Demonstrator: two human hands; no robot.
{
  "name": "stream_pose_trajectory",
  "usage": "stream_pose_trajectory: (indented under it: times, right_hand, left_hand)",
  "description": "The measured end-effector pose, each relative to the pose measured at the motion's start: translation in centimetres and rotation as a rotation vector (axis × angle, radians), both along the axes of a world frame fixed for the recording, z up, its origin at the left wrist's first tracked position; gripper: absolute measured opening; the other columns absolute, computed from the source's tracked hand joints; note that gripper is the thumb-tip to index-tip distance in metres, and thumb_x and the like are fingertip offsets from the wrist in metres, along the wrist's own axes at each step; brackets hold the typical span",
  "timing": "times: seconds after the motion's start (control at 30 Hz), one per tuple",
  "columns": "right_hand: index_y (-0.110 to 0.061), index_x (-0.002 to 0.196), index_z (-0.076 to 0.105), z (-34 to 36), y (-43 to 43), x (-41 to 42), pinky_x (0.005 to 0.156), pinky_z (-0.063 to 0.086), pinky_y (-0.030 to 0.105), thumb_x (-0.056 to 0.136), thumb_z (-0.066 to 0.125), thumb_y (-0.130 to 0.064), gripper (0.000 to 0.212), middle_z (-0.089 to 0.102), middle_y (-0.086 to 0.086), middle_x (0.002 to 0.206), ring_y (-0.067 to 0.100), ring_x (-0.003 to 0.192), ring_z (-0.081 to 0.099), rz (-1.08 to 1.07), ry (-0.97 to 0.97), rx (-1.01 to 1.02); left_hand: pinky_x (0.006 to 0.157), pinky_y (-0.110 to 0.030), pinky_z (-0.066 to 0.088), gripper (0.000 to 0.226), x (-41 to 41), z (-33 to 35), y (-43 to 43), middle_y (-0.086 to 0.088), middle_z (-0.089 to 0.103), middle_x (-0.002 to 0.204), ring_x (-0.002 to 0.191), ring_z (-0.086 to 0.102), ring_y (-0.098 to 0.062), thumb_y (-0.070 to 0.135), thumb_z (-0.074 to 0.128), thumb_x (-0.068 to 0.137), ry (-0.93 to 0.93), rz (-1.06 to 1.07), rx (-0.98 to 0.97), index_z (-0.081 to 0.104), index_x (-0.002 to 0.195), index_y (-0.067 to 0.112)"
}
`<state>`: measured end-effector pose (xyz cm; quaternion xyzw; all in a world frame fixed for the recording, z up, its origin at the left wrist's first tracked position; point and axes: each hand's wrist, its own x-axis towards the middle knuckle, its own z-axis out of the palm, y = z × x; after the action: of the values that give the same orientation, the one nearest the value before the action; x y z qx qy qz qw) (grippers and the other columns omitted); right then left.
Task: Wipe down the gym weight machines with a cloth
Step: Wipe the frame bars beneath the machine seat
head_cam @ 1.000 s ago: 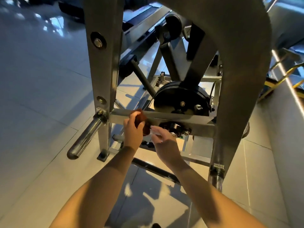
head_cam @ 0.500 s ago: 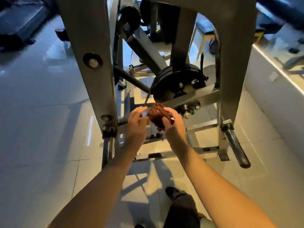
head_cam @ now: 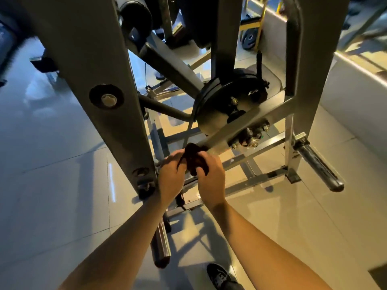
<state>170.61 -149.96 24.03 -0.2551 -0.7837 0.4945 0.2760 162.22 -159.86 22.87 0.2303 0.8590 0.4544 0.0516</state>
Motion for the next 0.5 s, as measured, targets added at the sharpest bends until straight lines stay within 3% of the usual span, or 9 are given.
stream_pose_trajectory:
  times: [0.07, 0.13, 0.2, 0.27, 0.33, 0.43, 0.5]
  right_hand:
    - [-0.018, 0.118, 0.067, -0.3, -1.5, -0.6, 0.086, 0.043, 0.014, 0.087, 0.058, 0.004, 0.04, 0.054, -0.012, 0.106, -0.003, 0.094, 0.051, -0.035, -0.029, -0.01]
    - [-0.018, 0.115, 0.069, -0.3, -1.4, -1.0, 0.088, 0.048, 0.026, 0.085, 0.06, 0.005, 0.039, 0.055, -0.012, 0.103, 0.007, 0.097, 0.053, -0.095, -0.013, -0.019]
    - [-0.025, 0.114, 0.068, 0.4, -0.3, -0.9, 0.092, 0.047, 0.029, 0.089, 0.061, 0.001, 0.036, 0.053, -0.009, 0.106, 0.006, 0.097, 0.05, -0.232, -0.022, -0.105]
    - [-0.024, 0.121, 0.065, 0.5, 1.1, -1.1, 0.096, 0.043, 0.022, 0.093, 0.061, -0.001, 0.037, 0.05, -0.003, 0.117, 0.005, 0.101, 0.048, -0.443, -0.017, -0.208]
    - [-0.021, 0.13, 0.061, -0.2, 1.0, -2.0, 0.102, 0.045, 0.025, 0.094, 0.059, -0.002, 0.041, 0.053, 0.0, 0.128, 0.01, 0.112, 0.051, -0.55, -0.031, -0.243]
    - [-0.024, 0.129, 0.059, -2.0, -2.0, -3.3, 0.102, 0.051, 0.038, 0.092, 0.058, -0.003, 0.042, 0.06, 0.0, 0.128, 0.014, 0.113, 0.057, -0.527, -0.041, -0.251]
    - [-0.028, 0.124, 0.062, -3.0, -4.3, -3.4, 0.097, 0.054, 0.037, 0.089, 0.061, -0.004, 0.042, 0.066, -0.003, 0.119, 0.01, 0.104, 0.06, -0.469, -0.039, -0.281]
  left_hand:
    - [0.09, -0.039, 0.058, 0.027, -0.6, -0.6, -0.6, -0.001, 0.072, 0.102, 0.098, 0.069, -0.009, 0.028, 0.044, 0.104, 0.003, -0.044, 0.048, 0.065, 0.117, 0.017]
    - [0.086, -0.047, 0.058, 0.027, -1.2, -1.3, -1.2, -0.001, 0.072, 0.098, 0.097, 0.069, -0.013, 0.029, 0.045, 0.102, 0.088, -0.1, 0.041, 0.066, 0.111, 0.015]
    - [0.085, -0.053, 0.058, 0.029, -1.8, -1.5, -1.5, -0.006, 0.071, 0.099, 0.098, 0.07, -0.019, 0.025, 0.045, 0.101, 0.18, -0.136, 0.034, 0.068, 0.108, 0.008]
    - [0.099, -0.05, 0.053, 0.033, -2.1, -1.3, -1.5, -0.009, 0.068, 0.121, 0.116, 0.064, -0.024, 0.02, 0.043, 0.103, 0.3, -0.2, -0.022, 0.065, 0.121, 0.005]
    - [0.108, -0.042, 0.047, 0.031, -2.3, -1.3, -2.0, -0.013, 0.061, 0.136, 0.129, 0.057, -0.028, 0.019, 0.04, 0.106, 0.392, -0.275, -0.061, 0.058, 0.129, 0.008]
    - [0.104, -0.049, 0.051, 0.01, -3.2, -3.7, -3.5, -0.028, 0.063, 0.126, 0.127, 0.057, -0.04, 0.008, 0.052, 0.099, 0.54, -0.463, 0.052, 0.052, 0.109, 0.006]
    - [0.101, -0.055, 0.051, 0.02, -3.6, -4.3, -4.1, -0.032, 0.065, 0.12, 0.125, 0.057, -0.043, 0.005, 0.062, 0.092, 0.605, -0.533, 0.082, 0.049, 0.108, 0.006]
